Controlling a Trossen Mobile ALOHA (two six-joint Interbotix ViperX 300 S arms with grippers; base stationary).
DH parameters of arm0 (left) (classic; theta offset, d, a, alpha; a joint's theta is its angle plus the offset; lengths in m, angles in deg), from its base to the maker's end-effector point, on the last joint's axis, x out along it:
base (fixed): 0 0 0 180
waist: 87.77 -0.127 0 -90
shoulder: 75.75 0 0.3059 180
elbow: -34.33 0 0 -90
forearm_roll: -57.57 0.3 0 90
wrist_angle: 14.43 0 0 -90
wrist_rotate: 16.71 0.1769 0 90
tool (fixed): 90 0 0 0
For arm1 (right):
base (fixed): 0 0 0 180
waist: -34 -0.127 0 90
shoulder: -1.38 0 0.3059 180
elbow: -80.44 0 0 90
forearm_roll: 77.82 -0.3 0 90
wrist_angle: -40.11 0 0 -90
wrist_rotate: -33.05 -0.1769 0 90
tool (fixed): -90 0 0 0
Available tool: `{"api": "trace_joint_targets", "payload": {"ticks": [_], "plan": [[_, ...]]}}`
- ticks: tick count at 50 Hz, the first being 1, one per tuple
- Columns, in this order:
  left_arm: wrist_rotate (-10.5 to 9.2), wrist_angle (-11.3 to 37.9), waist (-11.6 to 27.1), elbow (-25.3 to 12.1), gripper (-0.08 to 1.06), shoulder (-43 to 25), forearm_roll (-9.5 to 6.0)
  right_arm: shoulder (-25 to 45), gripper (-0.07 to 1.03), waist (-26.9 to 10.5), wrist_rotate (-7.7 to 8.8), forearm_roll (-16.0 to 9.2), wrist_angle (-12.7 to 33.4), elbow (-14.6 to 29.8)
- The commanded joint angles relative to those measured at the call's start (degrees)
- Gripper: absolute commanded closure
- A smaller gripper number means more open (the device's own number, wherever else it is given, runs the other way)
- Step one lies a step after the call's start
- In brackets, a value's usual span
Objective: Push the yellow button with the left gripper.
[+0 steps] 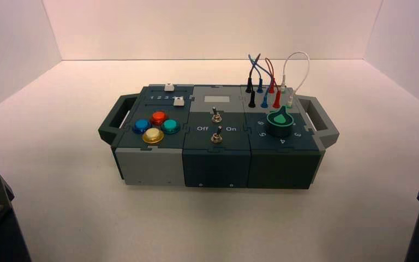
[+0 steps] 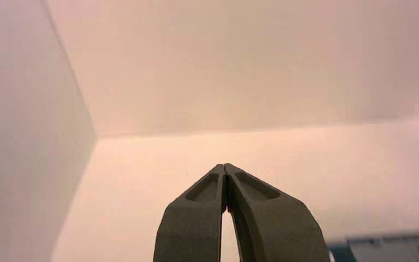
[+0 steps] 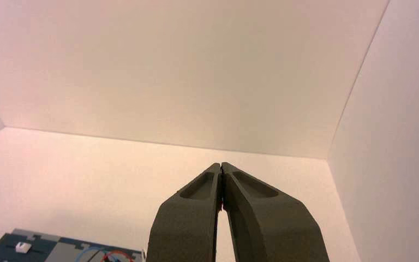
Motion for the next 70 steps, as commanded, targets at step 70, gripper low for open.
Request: {"api": "trace_joint_targets", "payload": {"ticks": [70], "plan": [[-2.99, 24.17, 30.76, -5.89, 1.01, -13.89, -6.33, 14.77, 0.99, -41.57, 1.49, -10.28, 23.55, 4.66]]}}
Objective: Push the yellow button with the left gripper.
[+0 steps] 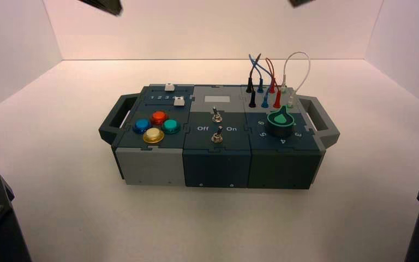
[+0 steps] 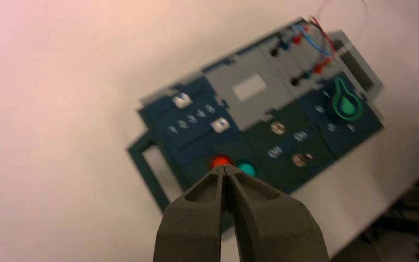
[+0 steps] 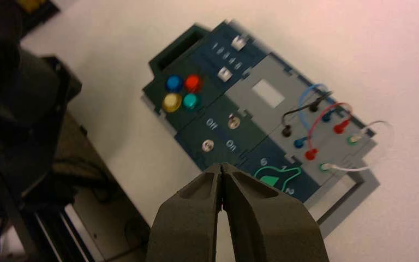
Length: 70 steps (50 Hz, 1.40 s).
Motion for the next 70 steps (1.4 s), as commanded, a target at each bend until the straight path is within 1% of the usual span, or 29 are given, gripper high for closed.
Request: {"api": "trace_joint_targets", "payload": {"ticks": [1, 2, 3, 6, 20, 26, 37, 42, 47, 59, 70], "plan": [[-0.35, 0.00, 1.85, -1.93, 1.01, -1.49, -2.20, 1.14, 0.99, -0.97, 0.44, -0.26, -0.70, 1.67], [-0.35, 0.00, 1.85, -1.93, 1.01, -1.49, -2.20, 1.14, 0.99, -0.97, 0.44, -0.26, -0.70, 1.67], [-0.35, 0.35, 2.72, -2.02, 1.01, -2.55, -2.90, 1.32, 0.99, -0.97, 0.53, -0.26, -1.05, 1.49], [-0.35, 0.44, 3.43, -1.93, 1.01, -3.60, -3.25, 1.32, 0.99, -0.97, 0.53, -0.26, -1.41, 1.41], [-0.26, 1.58, 5.54, -1.93, 1.01, -10.11, -3.34, 1.49, 0.99, -0.97, 0.62, -0.26, -1.32, 1.32], [-0.26, 1.76, 5.98, -1.67, 1.01, -11.87, -3.43, 1.76, 0.99, -0.97, 0.62, -0.26, -1.14, 0.97], [-0.26, 2.46, 7.91, -1.67, 1.01, -15.03, -3.69, 2.11, 0.99, -0.97, 0.62, -0.35, -1.14, 0.35], [-0.26, 3.52, 8.79, -1.67, 1.01, -16.87, -3.87, 2.37, 0.99, -0.97, 0.62, -0.26, -1.14, 0.35], [-0.18, 3.52, 9.76, -1.58, 1.01, -18.46, -3.78, 2.55, 0.99, -0.97, 0.62, -0.26, -1.14, 0.26], [-0.09, 2.55, 10.28, -1.58, 1.01, -21.45, -3.78, 2.55, 0.99, -0.97, 0.62, -0.26, -1.14, 0.26], [0.44, 1.85, 10.28, -1.58, 1.01, -24.26, -3.69, 2.55, 0.99, -0.97, 0.79, -0.26, -1.05, 0.18]]}}
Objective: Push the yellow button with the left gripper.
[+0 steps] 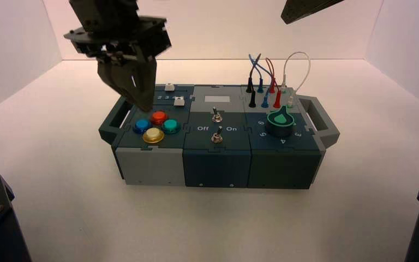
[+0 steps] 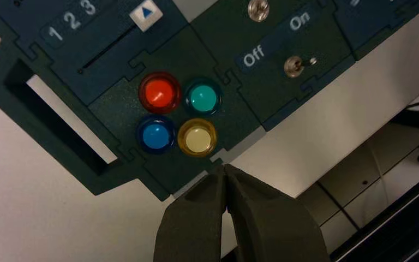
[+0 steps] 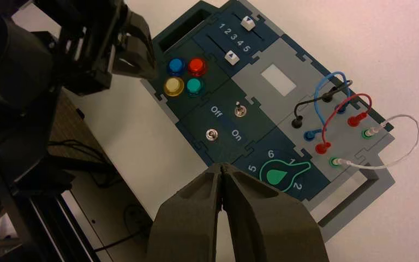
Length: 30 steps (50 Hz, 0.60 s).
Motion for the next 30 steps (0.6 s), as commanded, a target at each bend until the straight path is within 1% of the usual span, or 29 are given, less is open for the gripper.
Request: {"api": "trace_joint_targets", "payload": {"ticks": [1, 3, 4, 21, 28, 30], "plan": [[0.26, -0.70, 0.18, -1.41, 1.01, -0.62, 0.00, 0.00, 0.99, -0.26, 0.35, -0.26, -0.18, 0.79], [0.44, -0.88, 0.18, -1.41, 1.01, -1.32, -0.09, -0.09, 0.99, -0.26, 0.18, -0.18, -0.26, 0.88], [0.44, -0.88, 0.18, -1.41, 1.01, -1.49, -0.09, 0.00, 0.99, -0.26, 0.35, -0.18, -0.18, 0.79], [1.23, -2.64, 0.18, -1.58, 1.01, -5.01, 0.09, -0.18, 0.99, -0.26, 0.35, -0.18, -0.09, 0.79], [1.58, -3.34, 0.18, -1.58, 1.01, -6.15, 0.26, -0.26, 0.99, -0.26, 0.35, -0.18, 0.00, 0.79], [1.76, -3.87, 0.18, -1.49, 1.01, -6.86, 0.53, -0.26, 0.99, -0.26, 0.35, -0.18, 0.18, 0.79]]}}
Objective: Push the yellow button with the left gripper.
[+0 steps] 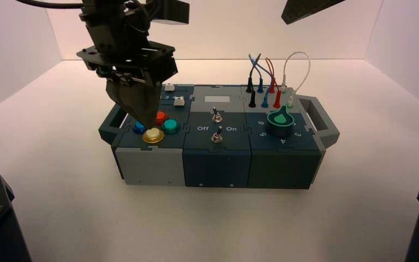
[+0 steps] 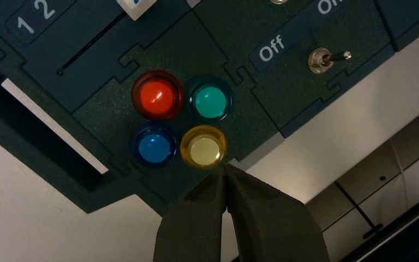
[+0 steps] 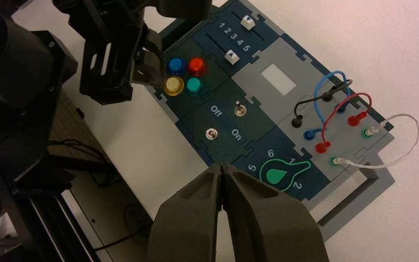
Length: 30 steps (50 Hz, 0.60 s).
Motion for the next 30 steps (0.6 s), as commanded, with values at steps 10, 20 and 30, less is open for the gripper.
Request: {"api": "trace_joint_targets", "payload": {"ticks": [10, 20, 30], "plan": [[1.14, -2.20, 0.09, -1.49, 1.01, -6.94, 1.05, -0.35, 0.99, -0.35, 0.35, -0.26, 0.35, 0.88], [1.14, -3.16, 0.09, -1.76, 1.01, -8.70, 1.49, -0.53, 0.99, -0.35, 0.35, -0.26, 0.53, 1.05], [0.35, -0.88, 0.09, -2.02, 1.01, -2.99, 1.41, -0.88, 0.99, -0.35, 0.35, -0.26, 0.53, 0.79]]}}
